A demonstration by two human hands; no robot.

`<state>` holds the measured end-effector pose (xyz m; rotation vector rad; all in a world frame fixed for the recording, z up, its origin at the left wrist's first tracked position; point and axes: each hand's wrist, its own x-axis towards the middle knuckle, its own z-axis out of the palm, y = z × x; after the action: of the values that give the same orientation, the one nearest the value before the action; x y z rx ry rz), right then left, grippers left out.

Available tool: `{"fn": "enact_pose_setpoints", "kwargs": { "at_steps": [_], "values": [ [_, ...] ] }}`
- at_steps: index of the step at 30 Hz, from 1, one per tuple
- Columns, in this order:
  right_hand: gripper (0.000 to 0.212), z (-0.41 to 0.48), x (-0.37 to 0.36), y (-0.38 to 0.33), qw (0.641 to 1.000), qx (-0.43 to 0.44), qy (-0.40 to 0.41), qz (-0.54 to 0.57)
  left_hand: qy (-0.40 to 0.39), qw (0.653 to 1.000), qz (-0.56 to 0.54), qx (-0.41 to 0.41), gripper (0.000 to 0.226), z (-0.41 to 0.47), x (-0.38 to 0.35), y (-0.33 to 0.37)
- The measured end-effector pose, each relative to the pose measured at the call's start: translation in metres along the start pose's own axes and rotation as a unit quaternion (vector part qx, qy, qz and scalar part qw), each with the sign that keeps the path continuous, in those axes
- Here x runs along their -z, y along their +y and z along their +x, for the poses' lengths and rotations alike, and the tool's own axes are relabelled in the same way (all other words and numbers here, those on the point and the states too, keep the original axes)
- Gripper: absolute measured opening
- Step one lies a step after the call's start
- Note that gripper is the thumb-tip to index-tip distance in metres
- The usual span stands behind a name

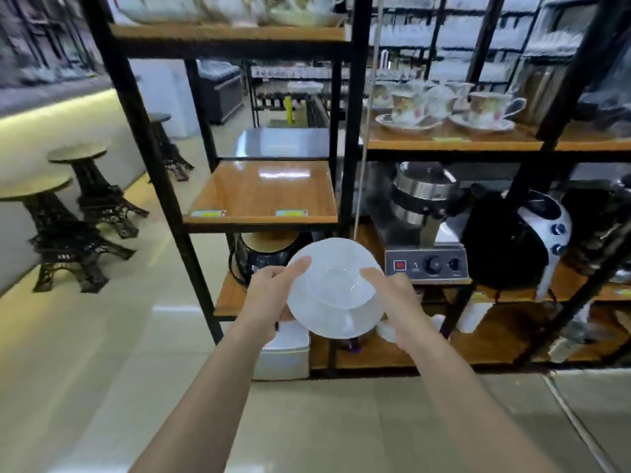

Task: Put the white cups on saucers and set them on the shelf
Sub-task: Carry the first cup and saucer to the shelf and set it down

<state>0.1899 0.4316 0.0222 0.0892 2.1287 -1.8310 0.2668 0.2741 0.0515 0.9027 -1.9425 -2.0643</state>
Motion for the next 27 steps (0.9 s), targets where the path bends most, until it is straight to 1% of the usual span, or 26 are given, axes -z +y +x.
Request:
{"fn": "enact_pose_setpoints", "kwargs": {
  "at_steps": [3, 7, 9, 11, 12, 14, 16, 17, 20, 25, 27],
  "values": [
    [0.058, 0.036, -0.031, -0.015, 0.999, -0.002, -0.031, -0.034, 0.026, 1.000, -0.008, -0.005, 0.031, 0.036, 0.018, 0.011],
    [0.061, 0.099, -0.073, -0.035, 0.997, 0.006, -0.059, -0.056, 0.068, 0.997, -0.021, -0.021, 0.042, 0.099, 0.034, 0.027],
    [0.060, 0.131, -0.094, -0.048, 0.994, 0.016, -0.087, -0.070, 0.084, 0.996, -0.030, -0.026, 0.034, 0.132, 0.040, 0.038],
    [0.049, 0.162, -0.114, -0.064, 0.992, 0.017, -0.103, -0.077, 0.091, 0.995, -0.043, -0.025, 0.023, 0.162, 0.045, 0.051],
    [0.041, 0.176, -0.123, -0.072, 0.990, 0.021, -0.111, -0.079, 0.095, 0.994, -0.048, -0.026, 0.021, 0.176, 0.049, 0.058],
    [0.030, 0.201, -0.143, -0.088, 0.989, 0.035, -0.123, -0.074, 0.104, 0.993, -0.050, -0.034, 0.021, 0.203, 0.058, 0.070],
    [0.026, 0.223, -0.162, -0.101, 0.988, 0.043, -0.135, -0.066, 0.123, 0.991, -0.039, -0.043, 0.029, 0.230, 0.070, 0.079],
    [0.027, 0.233, -0.173, -0.106, 0.987, 0.042, -0.142, -0.067, 0.130, 0.990, -0.035, -0.046, 0.032, 0.243, 0.076, 0.083],
    [0.038, 0.264, -0.204, -0.122, 0.985, 0.022, -0.151, -0.082, 0.152, 0.986, -0.047, -0.053, 0.030, 0.284, 0.093, 0.093],
    [0.037, 0.314, -0.251, -0.143, 0.986, 0.020, -0.138, -0.089, 0.176, 0.983, -0.044, -0.026, 0.034, 0.354, 0.114, 0.113],
    [0.042, 0.331, -0.268, -0.147, 0.988, 0.009, -0.129, -0.080, 0.185, 0.981, -0.057, -0.023, 0.036, 0.377, 0.122, 0.121]
  ]
}}
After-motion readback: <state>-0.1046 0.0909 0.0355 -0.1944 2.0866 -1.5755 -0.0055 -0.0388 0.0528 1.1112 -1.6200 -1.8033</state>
